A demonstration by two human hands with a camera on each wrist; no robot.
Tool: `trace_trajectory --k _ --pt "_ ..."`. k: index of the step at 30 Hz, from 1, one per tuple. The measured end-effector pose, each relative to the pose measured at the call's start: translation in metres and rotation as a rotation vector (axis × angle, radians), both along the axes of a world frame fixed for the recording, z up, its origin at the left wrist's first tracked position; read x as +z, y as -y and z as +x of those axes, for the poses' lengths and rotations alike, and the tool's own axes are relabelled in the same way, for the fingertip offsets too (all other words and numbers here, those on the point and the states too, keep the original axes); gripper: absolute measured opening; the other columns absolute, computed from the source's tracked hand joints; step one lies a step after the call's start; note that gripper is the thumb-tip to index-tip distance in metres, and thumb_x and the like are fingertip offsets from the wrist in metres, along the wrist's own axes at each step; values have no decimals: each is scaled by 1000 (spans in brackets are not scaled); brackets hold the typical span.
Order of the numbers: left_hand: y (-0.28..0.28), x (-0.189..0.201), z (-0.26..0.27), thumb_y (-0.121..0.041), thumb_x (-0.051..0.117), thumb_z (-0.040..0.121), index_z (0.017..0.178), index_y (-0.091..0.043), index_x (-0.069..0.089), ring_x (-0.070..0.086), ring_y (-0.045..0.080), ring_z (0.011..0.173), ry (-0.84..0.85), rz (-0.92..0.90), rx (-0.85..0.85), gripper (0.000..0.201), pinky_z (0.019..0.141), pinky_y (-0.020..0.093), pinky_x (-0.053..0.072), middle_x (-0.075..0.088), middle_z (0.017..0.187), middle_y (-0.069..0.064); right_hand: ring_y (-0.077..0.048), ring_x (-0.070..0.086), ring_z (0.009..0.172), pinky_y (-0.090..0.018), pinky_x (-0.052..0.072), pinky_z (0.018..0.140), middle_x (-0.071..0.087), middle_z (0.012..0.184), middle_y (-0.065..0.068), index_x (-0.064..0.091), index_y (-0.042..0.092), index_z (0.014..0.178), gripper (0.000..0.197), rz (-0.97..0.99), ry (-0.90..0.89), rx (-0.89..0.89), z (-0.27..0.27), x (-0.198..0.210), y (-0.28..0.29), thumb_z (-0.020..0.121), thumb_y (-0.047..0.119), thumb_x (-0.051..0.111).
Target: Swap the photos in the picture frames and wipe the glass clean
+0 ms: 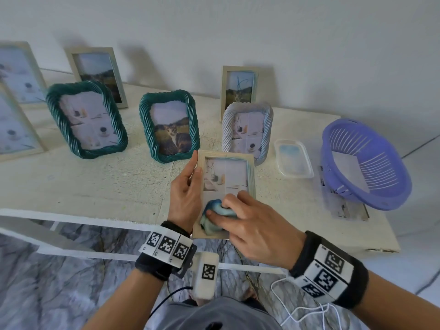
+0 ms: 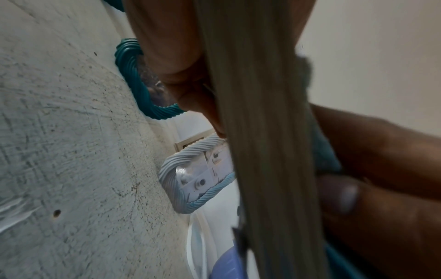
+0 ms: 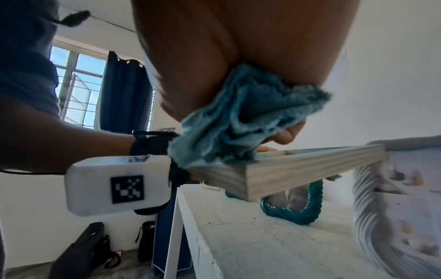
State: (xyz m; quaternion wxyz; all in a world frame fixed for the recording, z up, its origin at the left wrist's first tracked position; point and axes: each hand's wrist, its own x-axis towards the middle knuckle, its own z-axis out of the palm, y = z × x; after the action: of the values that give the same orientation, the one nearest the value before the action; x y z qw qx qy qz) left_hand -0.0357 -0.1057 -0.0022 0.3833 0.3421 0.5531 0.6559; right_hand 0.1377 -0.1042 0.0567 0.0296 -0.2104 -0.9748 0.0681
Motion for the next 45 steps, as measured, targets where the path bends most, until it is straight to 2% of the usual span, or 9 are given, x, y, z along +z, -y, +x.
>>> trace_trajectory --k 2,6,15,22,25,30,35,40,45 --pt "1 -1 2 -9 38 106 147 -12 44 65 9 95 -5 4 -12 41 92 39 55 73 97 -16 -19 43 88 -32 47 69 49 106 -3 60 20 128 42 30 7 20 6 1 -6 90 22 44" --pt "2 5 2 -5 35 106 148 -6 36 64 -5 89 -20 51 -55 43 80 17 54 71 93 -28 -19 46 84 -31 49 67 51 100 -4 62 18 126 42 89 -36 -107 11 9 -26 85 22 53" --pt "7 9 12 -4 35 105 149 -7 36 65 3 85 -56 74 -77 43 74 18 55 73 90 -21 -23 49 86 -26 45 63 51 106 -10 57 11 131 48 139 -62 -510 2 12 -33 86 24 45" --pt "2 8 3 -8 37 105 147 -17 37 63 7 83 -63 34 -28 42 75 24 54 72 89 -14 -14 43 90 -24 51 66 44 111 -2 48 16 135 57 -65 -15 -434 7 -9 21 88 35 24" --pt "0 6 -2 -8 38 106 148 -12 38 66 5 92 -78 26 -20 43 75 20 55 71 105 -10 -13 43 88 -25 50 66 41 106 3 51 19 135 55 -138 -58 -389 15 -13 25 89 35 25" --pt "-3 5 -6 -14 39 106 151 -13 36 57 9 89 -123 47 -19 45 86 28 48 63 94 -20 -7 45 69 -17 41 62 47 100 6 49 28 140 47 -428 -374 -417 34 1 0 93 32 42" --pt "-2 2 -10 -12 39 105 150 -16 37 67 7 99 -98 7 -19 45 82 25 57 72 108 -14 -23 58 70 -23 49 55 58 105 -2 55 26 112 28 -545 -686 -563 54 16 -38 95 3 53" --pt "-1 -2 -9 -12 39 105 148 -20 37 68 2 97 -95 -10 -32 44 76 18 54 73 103 -19 -4 57 82 -20 44 74 64 92 7 62 21 91 22 -588 -874 -848 74 -14 -103 98 7 47" --pt "-4 -5 -8 -13 39 105 148 -23 38 68 5 94 -140 -29 -65 44 77 23 57 73 102 -21 -27 58 89 -33 45 76 65 103 -13 62 26 87 30 -594 -799 -1053 89 -55 -170 96 7 41"
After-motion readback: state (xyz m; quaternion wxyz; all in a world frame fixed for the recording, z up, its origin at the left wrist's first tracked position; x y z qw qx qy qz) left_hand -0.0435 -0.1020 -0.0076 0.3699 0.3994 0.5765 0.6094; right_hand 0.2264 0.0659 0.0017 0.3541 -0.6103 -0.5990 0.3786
